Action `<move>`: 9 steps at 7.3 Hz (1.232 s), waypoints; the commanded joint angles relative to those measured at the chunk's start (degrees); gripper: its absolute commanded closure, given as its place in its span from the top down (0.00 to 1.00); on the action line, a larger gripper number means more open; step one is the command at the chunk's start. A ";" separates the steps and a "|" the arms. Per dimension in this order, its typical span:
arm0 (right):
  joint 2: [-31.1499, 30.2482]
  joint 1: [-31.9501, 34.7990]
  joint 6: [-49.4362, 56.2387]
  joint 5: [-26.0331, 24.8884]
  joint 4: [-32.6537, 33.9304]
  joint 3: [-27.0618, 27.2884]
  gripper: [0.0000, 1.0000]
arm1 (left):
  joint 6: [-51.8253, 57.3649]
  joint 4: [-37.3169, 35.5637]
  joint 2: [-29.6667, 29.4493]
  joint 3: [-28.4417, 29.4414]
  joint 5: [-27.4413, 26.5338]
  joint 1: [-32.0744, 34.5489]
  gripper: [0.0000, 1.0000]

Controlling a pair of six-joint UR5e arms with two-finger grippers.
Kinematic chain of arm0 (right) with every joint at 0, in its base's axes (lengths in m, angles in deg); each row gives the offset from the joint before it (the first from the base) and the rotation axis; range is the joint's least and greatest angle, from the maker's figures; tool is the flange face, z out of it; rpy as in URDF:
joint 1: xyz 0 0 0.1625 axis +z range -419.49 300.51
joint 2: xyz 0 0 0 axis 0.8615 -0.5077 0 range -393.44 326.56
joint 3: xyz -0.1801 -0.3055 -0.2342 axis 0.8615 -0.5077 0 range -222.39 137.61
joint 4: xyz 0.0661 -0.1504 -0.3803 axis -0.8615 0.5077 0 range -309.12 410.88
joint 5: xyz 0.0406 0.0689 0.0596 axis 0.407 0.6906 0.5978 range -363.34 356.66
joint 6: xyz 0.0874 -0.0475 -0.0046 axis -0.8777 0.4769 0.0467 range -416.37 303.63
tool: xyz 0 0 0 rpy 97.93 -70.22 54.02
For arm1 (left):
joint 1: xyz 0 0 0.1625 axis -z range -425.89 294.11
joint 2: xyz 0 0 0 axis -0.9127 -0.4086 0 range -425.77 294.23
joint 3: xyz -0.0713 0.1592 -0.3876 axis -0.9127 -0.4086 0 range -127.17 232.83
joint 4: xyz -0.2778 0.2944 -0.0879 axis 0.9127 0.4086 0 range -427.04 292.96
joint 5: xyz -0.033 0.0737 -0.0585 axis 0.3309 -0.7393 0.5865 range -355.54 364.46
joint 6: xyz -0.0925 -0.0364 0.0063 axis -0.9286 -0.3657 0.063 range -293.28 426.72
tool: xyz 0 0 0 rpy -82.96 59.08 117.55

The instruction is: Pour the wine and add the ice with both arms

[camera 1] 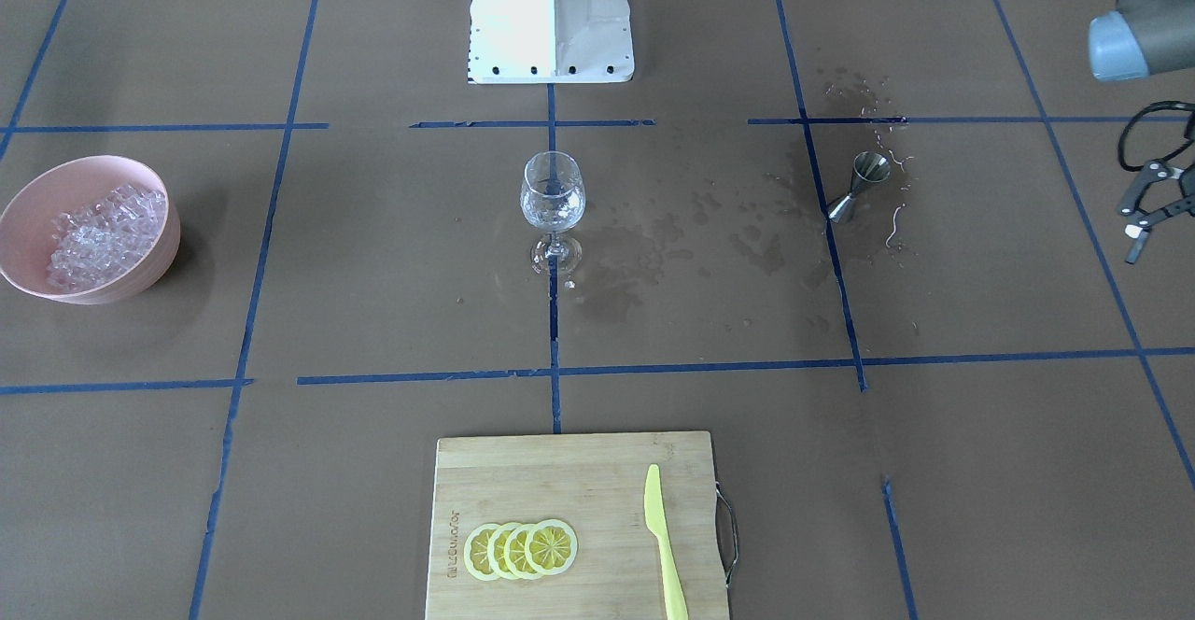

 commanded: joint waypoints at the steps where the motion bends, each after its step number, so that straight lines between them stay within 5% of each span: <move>1: 0.00 -0.01 0.03 0.00 -0.01 0.00 1.00 | 6.50 -21.41 -6.69 0.13 2.94 9.81 1.00; 3: -0.09 -0.01 0.03 0.00 -0.01 0.00 1.00 | 6.50 -31.51 -5.82 1.26 2.77 11.60 1.00; 5: -0.09 -0.01 0.12 0.00 -0.01 -0.09 1.00 | 6.42 -50.38 -6.61 1.80 2.94 11.95 1.00; 7: -0.09 -0.01 0.12 0.00 -0.01 -0.09 1.00 | 6.07 -55.63 -5.47 5.63 5.64 15.44 1.00; 8: -0.09 -0.01 0.03 0.00 -0.01 -0.09 1.00 | 5.80 -55.65 -4.95 10.45 13.50 17.73 1.00; 9: -0.09 -0.01 -0.06 0.00 -0.01 0.00 1.00 | 5.89 -55.74 -2.86 10.41 15.14 18.36 1.00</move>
